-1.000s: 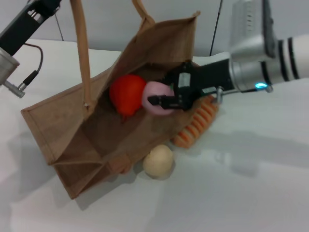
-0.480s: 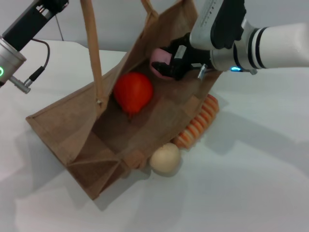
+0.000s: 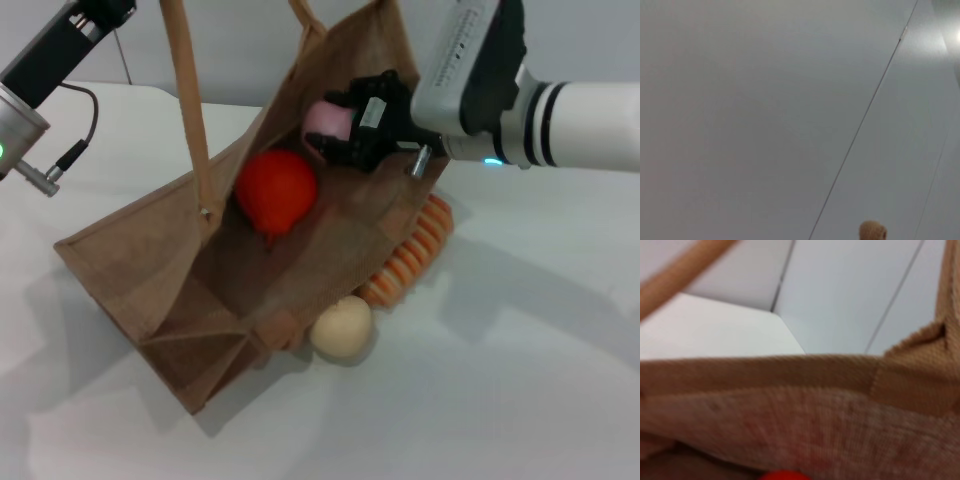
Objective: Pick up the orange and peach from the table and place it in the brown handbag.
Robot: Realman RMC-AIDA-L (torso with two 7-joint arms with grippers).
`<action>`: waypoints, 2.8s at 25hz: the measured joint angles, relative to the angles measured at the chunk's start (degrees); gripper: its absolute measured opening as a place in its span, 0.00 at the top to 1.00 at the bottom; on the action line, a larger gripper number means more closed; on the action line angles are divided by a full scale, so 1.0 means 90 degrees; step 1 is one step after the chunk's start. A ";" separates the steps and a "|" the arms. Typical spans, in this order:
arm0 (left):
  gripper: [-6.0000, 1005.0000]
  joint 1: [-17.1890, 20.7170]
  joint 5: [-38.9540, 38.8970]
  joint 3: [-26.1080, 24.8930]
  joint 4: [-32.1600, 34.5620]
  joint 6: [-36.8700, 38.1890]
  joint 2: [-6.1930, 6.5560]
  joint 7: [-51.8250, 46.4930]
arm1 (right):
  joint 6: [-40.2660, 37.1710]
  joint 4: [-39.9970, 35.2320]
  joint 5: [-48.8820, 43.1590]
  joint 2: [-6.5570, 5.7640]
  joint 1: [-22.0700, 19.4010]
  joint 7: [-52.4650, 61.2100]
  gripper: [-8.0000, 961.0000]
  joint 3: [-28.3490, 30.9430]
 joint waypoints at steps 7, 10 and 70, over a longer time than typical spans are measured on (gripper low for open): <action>0.79 0.0061 -0.0022 -0.0022 0.0000 0.0057 -0.0005 0.0046 | -0.0954 -0.0113 0.0208 -0.0049 -0.0380 -0.0174 0.35 0.0020; 0.79 0.0082 -0.0027 -0.0023 0.0000 0.0119 -0.0007 0.0051 | -0.1390 -0.0342 0.0260 -0.0060 -0.0687 -0.0180 0.28 0.0027; 0.31 0.0141 -0.1686 -0.0949 -0.2399 0.2821 -0.0091 0.6036 | -0.3244 -0.0398 0.2202 -0.0148 -0.3807 -0.2939 0.11 0.5367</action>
